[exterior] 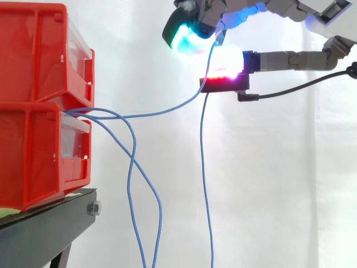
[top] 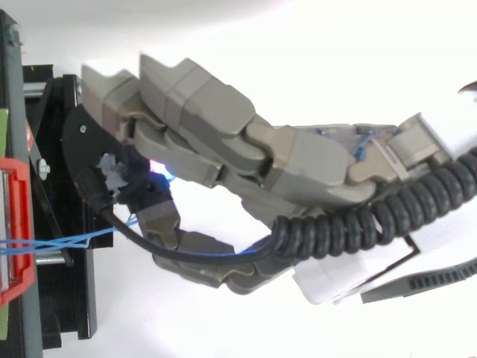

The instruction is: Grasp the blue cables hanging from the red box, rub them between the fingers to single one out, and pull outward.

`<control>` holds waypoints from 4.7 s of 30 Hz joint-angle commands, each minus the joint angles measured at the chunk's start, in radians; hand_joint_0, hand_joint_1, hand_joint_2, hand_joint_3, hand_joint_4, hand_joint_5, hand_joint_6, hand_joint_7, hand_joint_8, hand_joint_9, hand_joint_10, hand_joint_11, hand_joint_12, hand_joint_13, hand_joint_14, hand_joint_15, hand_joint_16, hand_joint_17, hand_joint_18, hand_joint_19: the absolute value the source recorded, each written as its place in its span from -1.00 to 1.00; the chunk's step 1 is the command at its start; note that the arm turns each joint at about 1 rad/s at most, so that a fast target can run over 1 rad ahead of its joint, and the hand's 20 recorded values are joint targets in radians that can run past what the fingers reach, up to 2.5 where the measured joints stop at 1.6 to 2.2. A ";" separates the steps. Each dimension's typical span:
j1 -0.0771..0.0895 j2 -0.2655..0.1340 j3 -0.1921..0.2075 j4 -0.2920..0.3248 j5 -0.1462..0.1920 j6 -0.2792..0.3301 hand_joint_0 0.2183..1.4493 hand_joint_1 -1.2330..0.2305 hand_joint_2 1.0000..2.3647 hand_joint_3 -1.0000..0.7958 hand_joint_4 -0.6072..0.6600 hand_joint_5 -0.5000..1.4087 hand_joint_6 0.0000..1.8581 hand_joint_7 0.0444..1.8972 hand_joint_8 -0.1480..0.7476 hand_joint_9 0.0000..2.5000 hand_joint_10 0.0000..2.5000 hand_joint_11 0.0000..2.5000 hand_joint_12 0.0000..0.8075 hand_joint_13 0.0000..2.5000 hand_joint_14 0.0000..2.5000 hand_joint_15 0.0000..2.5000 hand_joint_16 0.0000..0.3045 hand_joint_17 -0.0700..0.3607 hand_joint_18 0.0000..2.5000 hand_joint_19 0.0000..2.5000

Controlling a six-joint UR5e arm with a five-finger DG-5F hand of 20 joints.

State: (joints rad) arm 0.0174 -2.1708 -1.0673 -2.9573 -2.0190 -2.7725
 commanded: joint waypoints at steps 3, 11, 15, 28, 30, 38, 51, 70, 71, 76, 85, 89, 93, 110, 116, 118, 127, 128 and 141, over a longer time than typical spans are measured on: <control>-0.008 0.000 0.000 0.009 -0.017 -0.012 -0.33 -0.37 -0.99 0.05 0.20 -0.61 -0.03 -0.13 0.29 -0.12 -0.99 -0.40 0.11 -0.40 -0.99 -0.72 -0.60 -0.04 -0.36 -0.72; -0.004 0.000 -0.002 -0.115 0.102 0.189 -0.33 -0.37 -0.99 0.04 0.20 -0.61 -0.03 -0.13 0.27 -0.13 -0.99 -0.41 0.10 -0.41 -0.99 -0.72 -0.60 -0.04 -0.37 -0.72; 0.004 -0.001 0.000 -0.187 0.161 0.352 -0.33 -0.37 -0.99 0.03 0.20 -0.61 -0.03 -0.13 0.27 -0.14 -0.99 -0.41 0.09 -0.42 -0.99 -0.72 -0.60 -0.05 -0.38 -0.71; 0.022 0.000 0.000 -0.313 0.267 1.266 -0.34 -0.36 -0.99 -0.01 0.23 -0.61 -0.04 -0.16 0.27 -0.15 -0.99 -0.42 0.09 -0.42 -0.99 -0.72 -0.60 -0.04 -0.39 -0.71; 0.022 0.000 0.000 -0.318 0.264 1.412 -0.35 -0.36 -0.99 -0.03 0.25 -0.62 -0.04 -0.16 0.26 -0.15 -0.99 -0.42 0.08 -0.43 -0.99 -0.71 -0.61 -0.05 -0.39 -0.70; 0.022 0.000 0.000 -0.321 0.267 1.789 -0.38 -0.26 -0.98 -0.20 0.28 -0.61 -0.09 -0.20 0.20 -0.16 -0.99 -0.42 0.00 -0.45 -0.99 -0.70 -0.65 -0.12 -0.45 -0.67; 0.022 0.000 0.000 -0.319 0.315 2.237 -0.44 -0.15 -0.99 -0.37 0.29 -0.60 -0.15 -0.16 0.20 -0.14 -0.99 -0.42 0.00 -0.45 -0.99 -0.70 -0.66 -0.13 -0.45 -0.66; 0.044 0.000 0.000 -0.370 0.396 2.536 -0.33 0.00 -0.98 -0.26 0.51 -0.49 -0.46 0.45 0.15 0.00 -0.99 -0.48 -0.06 -0.38 -0.99 -0.70 -0.68 -0.16 -0.40 -0.66; 0.044 0.000 0.000 -0.370 0.396 2.536 -0.32 -0.04 -0.98 -0.22 0.47 -0.50 -0.45 0.43 0.18 0.00 -0.99 -0.48 -0.03 -0.37 -0.99 -0.70 -0.67 -0.15 -0.39 -0.66; 0.045 0.000 0.000 -0.376 0.398 2.539 -0.32 -0.17 -0.98 -0.10 0.43 -0.53 -0.39 0.25 0.24 -0.03 -0.99 -0.47 0.04 -0.36 -0.99 -0.71 -0.63 -0.09 -0.36 -0.69; 0.045 0.000 0.000 -0.465 0.396 2.587 -0.31 -0.40 -0.99 -0.05 0.41 -0.66 -0.08 -0.27 0.25 -0.18 -0.99 -0.37 0.08 -0.42 -0.99 -0.71 -0.62 -0.07 -0.38 -0.71; 0.045 0.000 0.000 -0.513 0.416 2.677 -0.29 -0.43 -0.99 -0.07 0.41 -0.68 -0.04 -0.33 0.23 -0.22 -0.99 -0.35 0.06 -0.44 -0.99 -0.71 -0.63 -0.08 -0.40 -0.70; 0.045 0.000 0.000 -0.559 0.441 2.737 -0.45 -0.25 -0.99 -0.35 0.34 -0.61 -0.20 -0.14 0.17 -0.20 -0.99 -0.44 -0.01 -0.45 -0.99 -0.70 -0.65 -0.12 -0.43 -0.66; 0.045 0.000 0.027 -0.618 0.477 2.776 -0.27 -0.34 -0.99 -0.03 0.42 -0.62 -0.25 -0.16 0.19 -0.18 -0.99 -0.44 0.04 -0.41 -0.99 -0.71 -0.63 -0.09 -0.37 -0.70; 0.041 0.000 0.027 -0.612 0.491 2.774 -0.27 -0.40 -0.98 -0.13 0.41 -0.66 -0.19 -0.25 0.15 -0.26 -0.99 -0.42 0.00 -0.45 -0.99 -0.70 -0.65 -0.12 -0.42 -0.69; 0.039 0.000 0.027 -0.608 0.502 2.771 -0.30 -0.40 -0.98 -0.20 0.39 -0.66 -0.19 -0.25 0.14 -0.26 -0.99 -0.42 -0.02 -0.46 -0.99 -0.70 -0.66 -0.14 -0.43 -0.68; 0.038 0.002 0.046 -0.606 0.663 2.545 -0.48 -0.15 -1.00 -0.42 0.58 -0.61 -0.46 -0.01 0.14 -0.32 -0.99 -0.65 -0.01 -0.50 -0.99 -0.76 -0.65 -0.12 -0.45 -0.68; 0.036 0.002 0.047 -0.606 0.675 2.499 -0.50 -0.12 -1.00 -0.43 0.60 -0.62 -0.46 -0.13 0.13 -0.36 -0.99 -0.71 -0.02 -0.54 -0.99 -0.78 -0.64 -0.11 -0.45 -0.69; 0.026 0.023 0.047 -0.608 0.910 2.239 -0.46 -0.13 -1.00 -0.42 0.58 -0.63 -0.46 -0.14 0.13 -0.41 -0.99 -0.73 -0.02 -0.58 -0.99 -0.80 -0.65 -0.12 -0.48 -0.70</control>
State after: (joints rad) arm 0.0409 -2.1509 -1.0205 -3.5646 -1.1298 -0.4951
